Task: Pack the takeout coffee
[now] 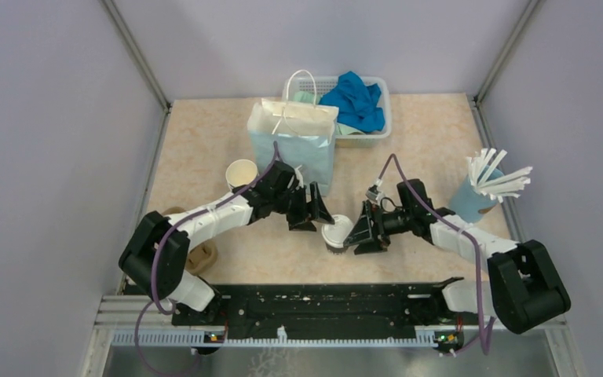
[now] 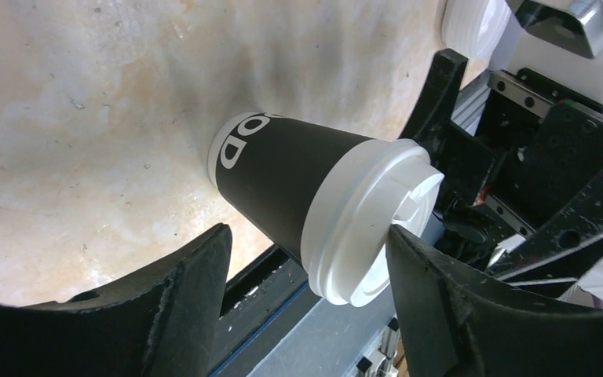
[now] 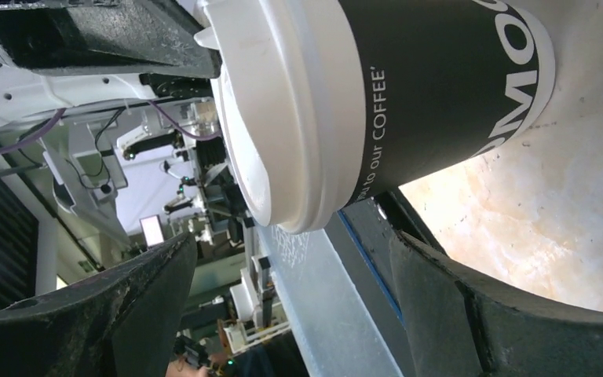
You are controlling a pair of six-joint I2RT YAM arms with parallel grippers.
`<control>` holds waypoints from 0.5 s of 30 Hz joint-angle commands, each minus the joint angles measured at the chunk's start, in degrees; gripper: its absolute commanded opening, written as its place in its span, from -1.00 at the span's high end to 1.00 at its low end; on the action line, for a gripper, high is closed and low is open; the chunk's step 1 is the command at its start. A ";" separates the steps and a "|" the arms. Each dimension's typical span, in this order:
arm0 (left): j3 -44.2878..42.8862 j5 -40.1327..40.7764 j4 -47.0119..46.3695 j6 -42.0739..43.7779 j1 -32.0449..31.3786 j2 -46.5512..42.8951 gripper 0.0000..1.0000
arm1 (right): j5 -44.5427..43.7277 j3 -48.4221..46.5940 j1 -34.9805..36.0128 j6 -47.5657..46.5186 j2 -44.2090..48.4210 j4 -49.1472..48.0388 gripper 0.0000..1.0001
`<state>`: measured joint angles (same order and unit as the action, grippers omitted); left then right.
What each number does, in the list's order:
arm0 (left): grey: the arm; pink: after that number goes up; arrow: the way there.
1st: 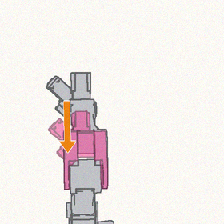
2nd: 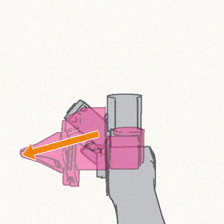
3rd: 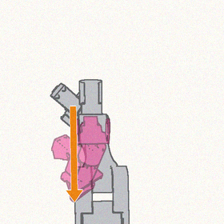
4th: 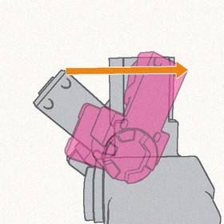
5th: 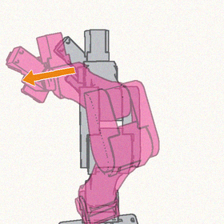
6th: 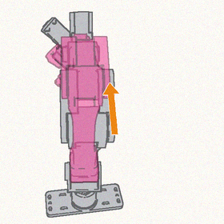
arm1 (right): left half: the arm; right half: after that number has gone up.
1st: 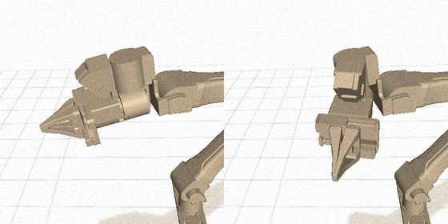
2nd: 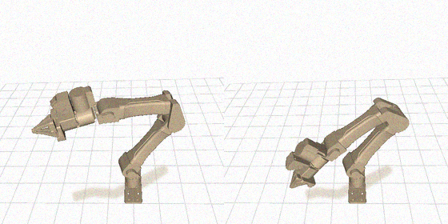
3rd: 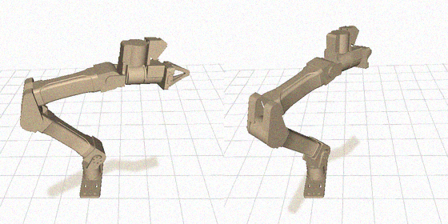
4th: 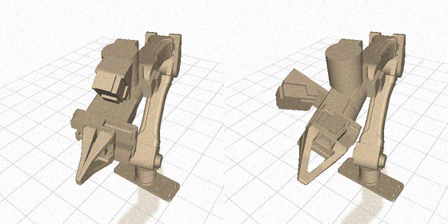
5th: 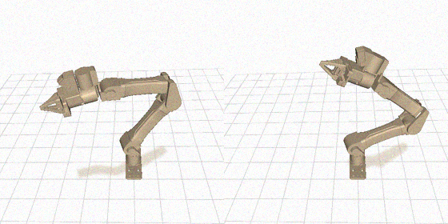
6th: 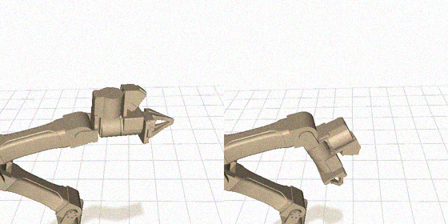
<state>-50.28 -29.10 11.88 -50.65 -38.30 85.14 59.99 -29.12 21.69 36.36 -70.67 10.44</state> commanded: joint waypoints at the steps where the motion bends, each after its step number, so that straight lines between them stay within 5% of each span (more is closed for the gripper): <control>1: -0.79 -1.53 -3.52 0.83 0.42 0.93 -0.50 | -0.88 2.16 1.06 5.29 -2.28 -11.59 -0.80; 10: 4.63 -1.32 -4.73 -0.29 0.42 -1.56 -0.36 | -7.68 8.11 1.26 11.60 -9.41 -23.43 -0.69; 15: 6.51 -0.80 -4.15 0.22 0.42 -2.69 -0.33 | -13.96 7.04 1.35 1.50 -5.93 -7.83 -0.64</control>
<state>-45.93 -31.77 6.46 -51.57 -38.02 83.40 58.76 -22.17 22.39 46.44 -78.54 -8.08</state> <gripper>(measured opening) 0.672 0.826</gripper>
